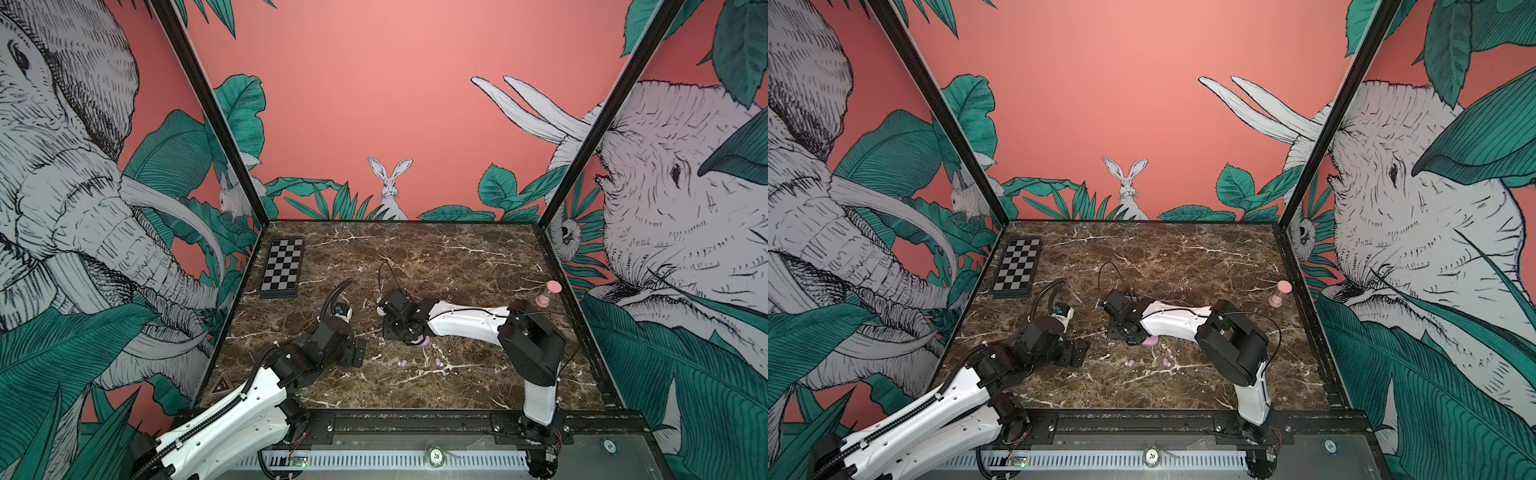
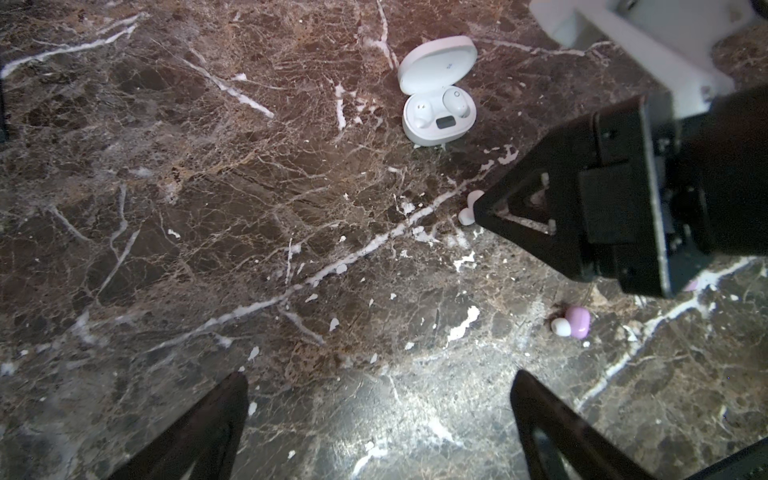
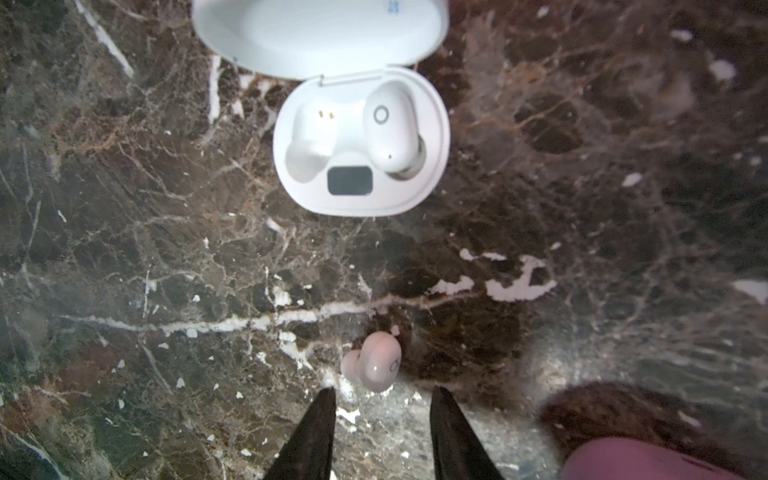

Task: Insert the wireless bluetooth earbuds into the charging case
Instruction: 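Shift the held earbud with the right gripper closer to the empty slot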

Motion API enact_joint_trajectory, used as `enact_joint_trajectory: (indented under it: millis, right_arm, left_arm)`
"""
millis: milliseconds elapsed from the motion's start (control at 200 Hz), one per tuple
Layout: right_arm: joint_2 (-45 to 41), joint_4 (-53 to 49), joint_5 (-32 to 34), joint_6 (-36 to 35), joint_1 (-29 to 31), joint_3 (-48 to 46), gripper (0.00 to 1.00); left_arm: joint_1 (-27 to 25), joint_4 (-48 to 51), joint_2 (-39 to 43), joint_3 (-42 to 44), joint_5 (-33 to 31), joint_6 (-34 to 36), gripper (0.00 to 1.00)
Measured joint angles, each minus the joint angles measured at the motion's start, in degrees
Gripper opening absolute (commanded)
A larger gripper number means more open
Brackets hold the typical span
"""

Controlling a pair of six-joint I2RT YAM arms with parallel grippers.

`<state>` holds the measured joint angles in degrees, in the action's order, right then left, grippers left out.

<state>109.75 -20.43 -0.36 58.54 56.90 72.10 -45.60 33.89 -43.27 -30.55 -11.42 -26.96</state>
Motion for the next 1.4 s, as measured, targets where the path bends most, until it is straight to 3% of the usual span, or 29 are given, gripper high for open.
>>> enact_joint_trajectory:
  millis: [280, 475, 1400]
  right_arm:
    - [0.0, -0.6, 0.9, 0.3, -0.4, 0.0, 0.35]
    - [0.1, -0.5, 0.9, 0.4, -0.9, 0.0, 0.27]
    - [2.6, 2.0, -1.4, 0.9, -1.2, 0.6, 0.25]
  left_arm:
    - [0.0, 0.0, -0.1, 0.0, 0.0, 0.0, 0.99]
    - [0.0, 0.0, -0.7, 0.0, 0.0, 0.0, 0.99]
    - [0.0, 0.0, -1.0, 0.0, -0.1, 0.0, 0.99]
